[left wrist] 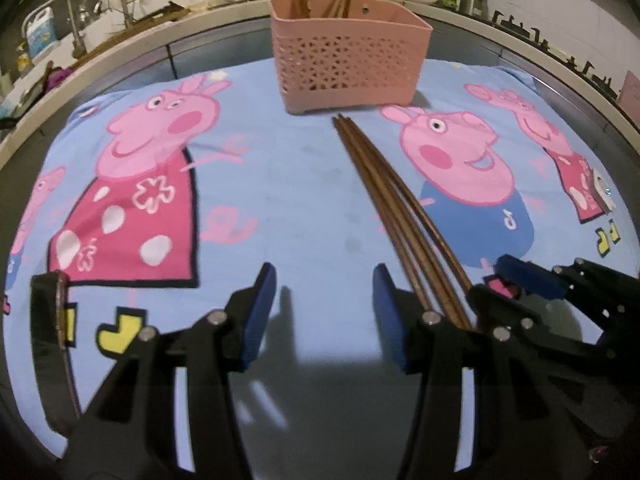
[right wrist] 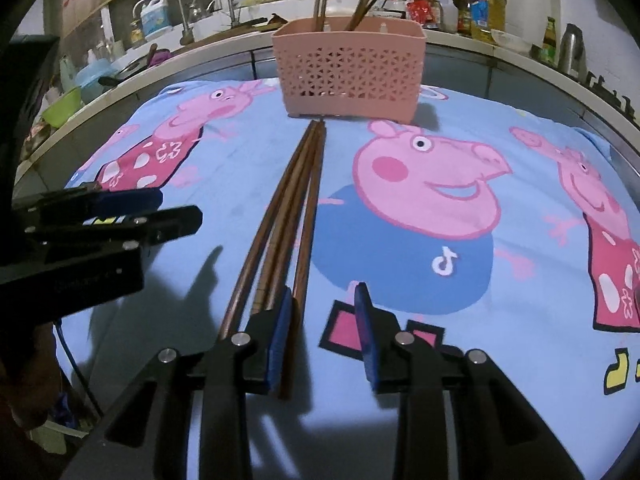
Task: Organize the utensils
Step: 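Close the right tool on one chopstick while the left tool grasps another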
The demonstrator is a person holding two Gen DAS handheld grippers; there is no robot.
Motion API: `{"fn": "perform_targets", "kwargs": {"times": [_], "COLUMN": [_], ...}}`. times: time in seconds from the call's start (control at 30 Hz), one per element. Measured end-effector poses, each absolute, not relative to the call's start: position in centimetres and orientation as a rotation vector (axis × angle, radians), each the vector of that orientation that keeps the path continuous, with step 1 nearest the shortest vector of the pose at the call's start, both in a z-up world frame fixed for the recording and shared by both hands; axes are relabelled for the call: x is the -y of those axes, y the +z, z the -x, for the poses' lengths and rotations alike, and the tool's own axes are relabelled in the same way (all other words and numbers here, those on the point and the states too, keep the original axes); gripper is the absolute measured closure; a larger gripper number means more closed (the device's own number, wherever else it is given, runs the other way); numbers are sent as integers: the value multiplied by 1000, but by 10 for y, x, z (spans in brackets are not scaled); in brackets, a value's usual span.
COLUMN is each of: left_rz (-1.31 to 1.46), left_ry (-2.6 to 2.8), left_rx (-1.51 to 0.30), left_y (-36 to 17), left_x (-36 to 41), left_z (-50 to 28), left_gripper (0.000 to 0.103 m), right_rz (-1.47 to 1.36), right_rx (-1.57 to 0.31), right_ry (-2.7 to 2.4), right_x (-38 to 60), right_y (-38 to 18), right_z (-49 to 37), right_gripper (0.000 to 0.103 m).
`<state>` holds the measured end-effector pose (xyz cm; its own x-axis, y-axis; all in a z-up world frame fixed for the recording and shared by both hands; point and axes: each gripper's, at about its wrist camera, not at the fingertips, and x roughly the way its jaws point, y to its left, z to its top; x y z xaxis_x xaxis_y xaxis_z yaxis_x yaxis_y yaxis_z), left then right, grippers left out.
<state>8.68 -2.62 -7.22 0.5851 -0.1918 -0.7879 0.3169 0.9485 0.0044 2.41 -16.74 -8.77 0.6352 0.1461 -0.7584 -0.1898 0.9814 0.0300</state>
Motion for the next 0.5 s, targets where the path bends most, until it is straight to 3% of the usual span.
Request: {"fn": "perform_targets", "kwargs": {"times": [0.5], "left_rz": [-224], "left_ry": [-320], "left_rx": [-927], "left_y": [-93], "left_x": [64], "left_z": [-90], "left_gripper": [53], "right_rz": [70], "right_rx": [-853], "right_ry": [157], "right_x": [175], "right_y": [-92], "right_z": [-24], "right_gripper": [103]}}
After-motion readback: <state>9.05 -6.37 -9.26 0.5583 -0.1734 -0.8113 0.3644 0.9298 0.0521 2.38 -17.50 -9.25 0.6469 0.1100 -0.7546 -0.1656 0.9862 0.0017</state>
